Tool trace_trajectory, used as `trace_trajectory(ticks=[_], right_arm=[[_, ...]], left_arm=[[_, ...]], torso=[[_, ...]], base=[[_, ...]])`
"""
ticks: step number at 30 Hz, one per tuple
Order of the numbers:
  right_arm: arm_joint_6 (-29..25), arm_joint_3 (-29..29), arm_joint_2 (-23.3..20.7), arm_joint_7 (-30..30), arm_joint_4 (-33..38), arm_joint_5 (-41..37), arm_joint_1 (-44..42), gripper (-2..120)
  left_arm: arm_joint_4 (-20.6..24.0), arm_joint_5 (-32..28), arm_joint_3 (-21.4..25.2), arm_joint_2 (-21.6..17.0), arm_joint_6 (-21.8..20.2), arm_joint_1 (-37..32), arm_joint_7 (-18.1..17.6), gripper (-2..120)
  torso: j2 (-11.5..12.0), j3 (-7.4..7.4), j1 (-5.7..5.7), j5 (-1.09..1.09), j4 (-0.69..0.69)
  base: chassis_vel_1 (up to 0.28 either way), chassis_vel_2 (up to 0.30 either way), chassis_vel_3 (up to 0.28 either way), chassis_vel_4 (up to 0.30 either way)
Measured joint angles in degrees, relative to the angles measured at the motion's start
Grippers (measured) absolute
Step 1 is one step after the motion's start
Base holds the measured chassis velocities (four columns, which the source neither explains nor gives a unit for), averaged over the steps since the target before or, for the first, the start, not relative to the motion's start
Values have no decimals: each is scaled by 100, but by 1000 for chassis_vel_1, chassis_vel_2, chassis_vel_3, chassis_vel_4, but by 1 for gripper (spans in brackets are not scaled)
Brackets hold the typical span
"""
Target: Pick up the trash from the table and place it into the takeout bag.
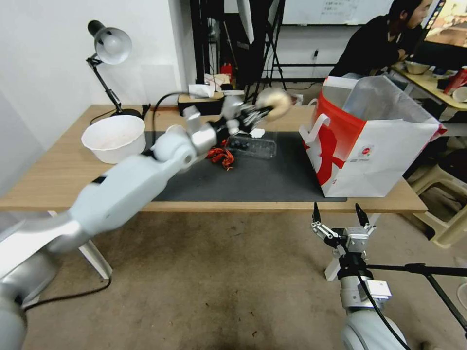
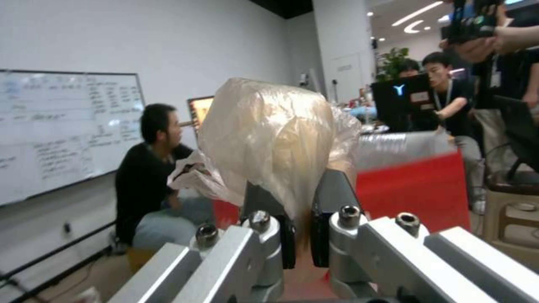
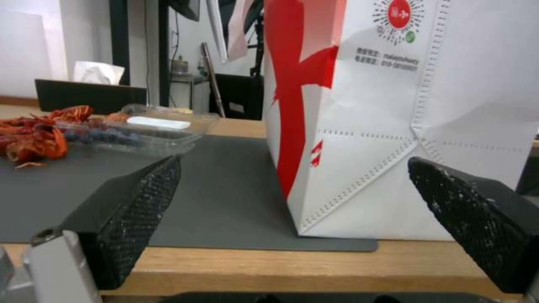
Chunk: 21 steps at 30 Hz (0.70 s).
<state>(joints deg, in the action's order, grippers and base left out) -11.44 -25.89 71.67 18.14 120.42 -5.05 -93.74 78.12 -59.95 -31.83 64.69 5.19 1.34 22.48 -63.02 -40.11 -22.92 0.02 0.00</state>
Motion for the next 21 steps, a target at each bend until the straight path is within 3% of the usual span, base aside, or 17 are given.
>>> trace_trajectory(ticks=[8, 14, 21], right_arm=[[1, -28, 25, 12, 1, 0, -1, 100], [1, -31, 47, 13, 2, 0, 1, 100], [1, -22, 79, 14, -2, 0, 58, 100]], left_arm=[[-633, -100, -498, 884, -36, 745, -10, 3], [-1062, -109, -785, 1313, -62, 1068, -9, 3], [-1896, 58, -1166, 2008, -190, 1378, 157, 3]], torso=[[0, 0, 0, 0, 0], [0, 0, 0, 0, 0], [0, 0, 0, 0, -1]], base=[[0, 0, 0, 0], [0, 0, 0, 0], [0, 0, 0, 0]])
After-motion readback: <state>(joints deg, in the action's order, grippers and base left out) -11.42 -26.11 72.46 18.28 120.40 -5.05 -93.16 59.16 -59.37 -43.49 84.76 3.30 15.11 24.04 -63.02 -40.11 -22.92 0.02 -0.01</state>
